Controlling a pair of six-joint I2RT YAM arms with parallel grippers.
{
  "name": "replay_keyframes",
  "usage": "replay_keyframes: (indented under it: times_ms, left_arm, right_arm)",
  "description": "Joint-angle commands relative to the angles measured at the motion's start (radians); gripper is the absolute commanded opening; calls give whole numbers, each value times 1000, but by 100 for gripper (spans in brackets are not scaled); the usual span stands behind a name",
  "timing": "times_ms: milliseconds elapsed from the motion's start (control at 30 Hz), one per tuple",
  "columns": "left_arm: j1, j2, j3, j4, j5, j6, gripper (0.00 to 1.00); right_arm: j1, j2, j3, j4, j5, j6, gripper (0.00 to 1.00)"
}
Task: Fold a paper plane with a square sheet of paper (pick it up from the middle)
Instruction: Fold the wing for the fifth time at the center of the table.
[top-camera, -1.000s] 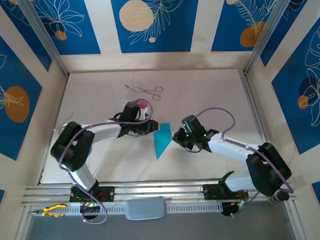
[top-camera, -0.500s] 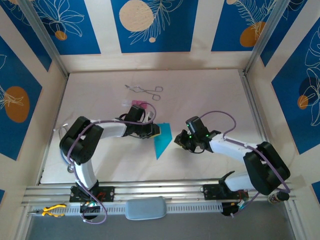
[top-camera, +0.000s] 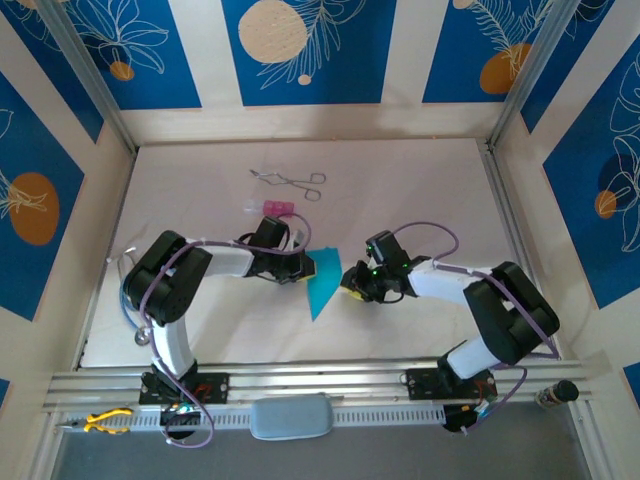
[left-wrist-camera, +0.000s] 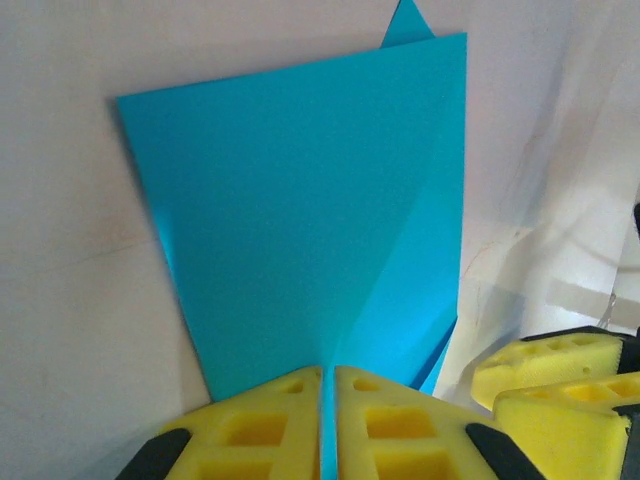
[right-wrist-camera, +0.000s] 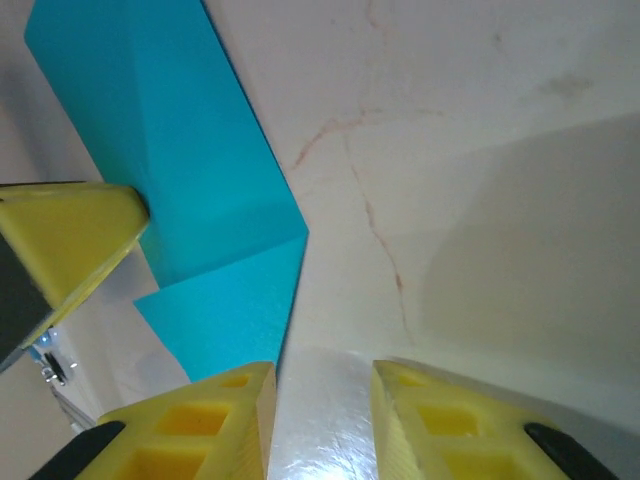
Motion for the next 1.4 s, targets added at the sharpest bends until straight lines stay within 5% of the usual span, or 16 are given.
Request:
replay_keyframes:
  times_ms: [0, 1367]
  left_arm:
    - [7, 39, -30, 16, 48, 28, 11]
    - [23, 3, -34, -7, 73, 100, 5]
  right_arm:
    - [-8, 31, 42, 21, -63, -36, 31]
    - [-42, 120, 66, 58, -115, -88, 32]
